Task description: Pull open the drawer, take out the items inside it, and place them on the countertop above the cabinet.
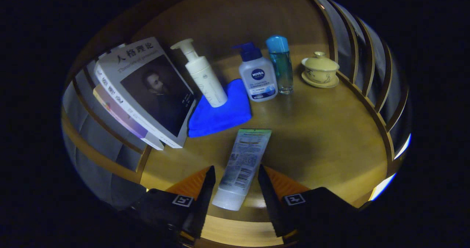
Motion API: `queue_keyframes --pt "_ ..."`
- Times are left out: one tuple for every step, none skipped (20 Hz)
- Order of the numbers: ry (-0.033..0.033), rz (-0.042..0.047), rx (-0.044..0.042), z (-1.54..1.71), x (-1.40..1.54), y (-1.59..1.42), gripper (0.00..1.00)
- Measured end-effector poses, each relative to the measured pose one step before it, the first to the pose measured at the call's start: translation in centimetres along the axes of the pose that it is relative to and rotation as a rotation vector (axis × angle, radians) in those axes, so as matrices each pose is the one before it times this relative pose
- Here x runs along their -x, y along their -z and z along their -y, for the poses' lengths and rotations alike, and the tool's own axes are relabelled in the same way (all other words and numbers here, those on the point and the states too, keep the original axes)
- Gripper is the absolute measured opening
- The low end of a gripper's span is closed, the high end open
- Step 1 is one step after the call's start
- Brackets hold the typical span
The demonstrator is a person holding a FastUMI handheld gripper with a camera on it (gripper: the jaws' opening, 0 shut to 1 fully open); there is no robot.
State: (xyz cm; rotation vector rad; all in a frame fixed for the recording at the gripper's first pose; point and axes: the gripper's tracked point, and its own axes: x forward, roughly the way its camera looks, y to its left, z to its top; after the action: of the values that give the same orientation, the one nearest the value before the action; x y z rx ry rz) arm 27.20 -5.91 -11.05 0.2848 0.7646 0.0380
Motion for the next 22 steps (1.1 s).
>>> queue_keyframes --pt "0.00408 0.02502 0.02137 -0.489 0.511 -0.126 0.82" --pt "0.00636 0.03248 0.01999 -0.375 0.729 -0.381 0.9" --pt "0.00182 0.0289 0.01604 -0.471 0.712 -0.499 0.98" --pt "-0.00111 0.03449 0.02155 -0.483 0.728 -0.368 0.98" --pt "0.00042 0.02809 0.02073 -0.474 0.775 -0.322 0.98" --pt "-0.00029 0.02193 0.02407 -0.436 0.868 -0.16 0.98" --pt "-0.00003 0.02225 0.02825 -0.47 1.006 -0.061 0.98" --pt "0.0048 0.01976 0.0324 -0.395 0.989 0.06 0.98" --pt "0.00736 0.03017 0.03364 -0.35 1.061 -0.079 0.98" --pt "0.00241 0.03456 0.03386 -0.497 1.124 -0.135 0.98" --pt "0.00281 0.03638 0.03229 -0.678 1.202 -0.208 0.98" --pt "0.00137 0.03551 0.02955 -0.506 1.241 0.071 0.98" --pt "0.00044 0.03949 0.02518 -0.644 1.191 -0.212 0.98" --pt "0.00447 0.03523 0.01946 -0.495 1.198 0.097 0.98" --pt "0.00556 0.03469 0.01086 -0.385 1.115 -0.038 0.98" --pt "0.00453 0.0432 0.00394 -0.567 1.419 -0.078 0.98" --pt "0.00023 0.0373 -0.00134 -0.482 1.204 -0.009 0.98" --pt "0.00262 0.0292 -0.00259 -0.393 1.214 0.156 0.98" --pt "0.00815 0.02622 -0.00176 -0.175 1.202 0.298 0.98" --pt "0.01221 0.02835 0.00448 -0.061 1.018 0.182 0.98" --pt "0.01824 0.02353 0.00593 0.079 0.881 0.213 0.98" --pt "0.02322 0.02604 0.0054 0.231 0.97 0.58 0.98"
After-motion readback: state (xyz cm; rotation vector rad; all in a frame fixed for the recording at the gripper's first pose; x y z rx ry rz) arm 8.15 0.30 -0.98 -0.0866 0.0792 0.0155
